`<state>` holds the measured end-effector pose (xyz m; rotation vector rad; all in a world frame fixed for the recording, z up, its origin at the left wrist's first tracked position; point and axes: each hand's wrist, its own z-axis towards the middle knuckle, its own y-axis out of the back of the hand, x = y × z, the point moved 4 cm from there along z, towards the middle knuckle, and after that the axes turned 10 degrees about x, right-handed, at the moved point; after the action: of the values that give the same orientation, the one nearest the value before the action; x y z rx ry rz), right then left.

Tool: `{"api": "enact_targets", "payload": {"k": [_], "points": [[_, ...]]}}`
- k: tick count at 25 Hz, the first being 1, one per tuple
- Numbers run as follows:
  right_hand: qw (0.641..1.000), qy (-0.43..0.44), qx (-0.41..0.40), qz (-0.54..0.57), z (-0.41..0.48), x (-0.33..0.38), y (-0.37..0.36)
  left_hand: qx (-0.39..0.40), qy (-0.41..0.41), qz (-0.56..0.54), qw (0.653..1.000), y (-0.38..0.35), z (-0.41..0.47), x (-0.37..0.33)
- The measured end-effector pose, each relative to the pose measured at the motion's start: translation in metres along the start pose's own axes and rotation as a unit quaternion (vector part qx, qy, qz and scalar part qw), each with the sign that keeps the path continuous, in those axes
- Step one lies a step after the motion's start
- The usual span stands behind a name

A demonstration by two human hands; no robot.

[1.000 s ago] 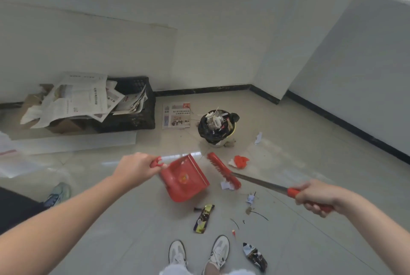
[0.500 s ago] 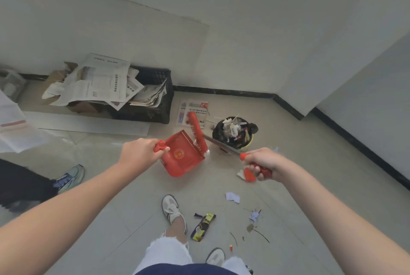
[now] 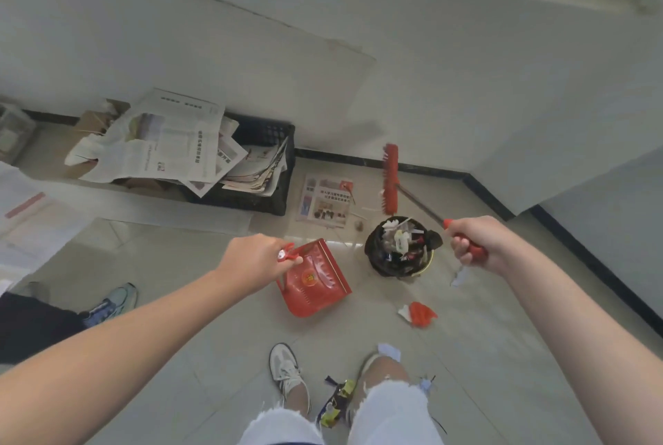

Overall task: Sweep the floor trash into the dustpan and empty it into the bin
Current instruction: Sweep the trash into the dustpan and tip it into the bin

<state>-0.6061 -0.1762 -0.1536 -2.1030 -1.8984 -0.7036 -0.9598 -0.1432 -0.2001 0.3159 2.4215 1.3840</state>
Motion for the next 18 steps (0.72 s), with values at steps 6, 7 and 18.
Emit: {"api": "enact_targets", "payload": {"k": [6,7,18], "points": [[0.995,-0.017,-0.042,-0.085,0.087,0.034,0.040,0.023,0.014,-0.001,1.000,0.011,0.056,-0.014],[0.993,-0.027,-0.039,-0.108,0.105,0.043,0.049,0.029,0.011,0.002,1.000,0.014,0.069,-0.021],[0.949,-0.140,-0.033,-0.282,0.219,0.061,0.145,0.086,-0.119,0.066,0.987,0.038,0.198,-0.150]]}}
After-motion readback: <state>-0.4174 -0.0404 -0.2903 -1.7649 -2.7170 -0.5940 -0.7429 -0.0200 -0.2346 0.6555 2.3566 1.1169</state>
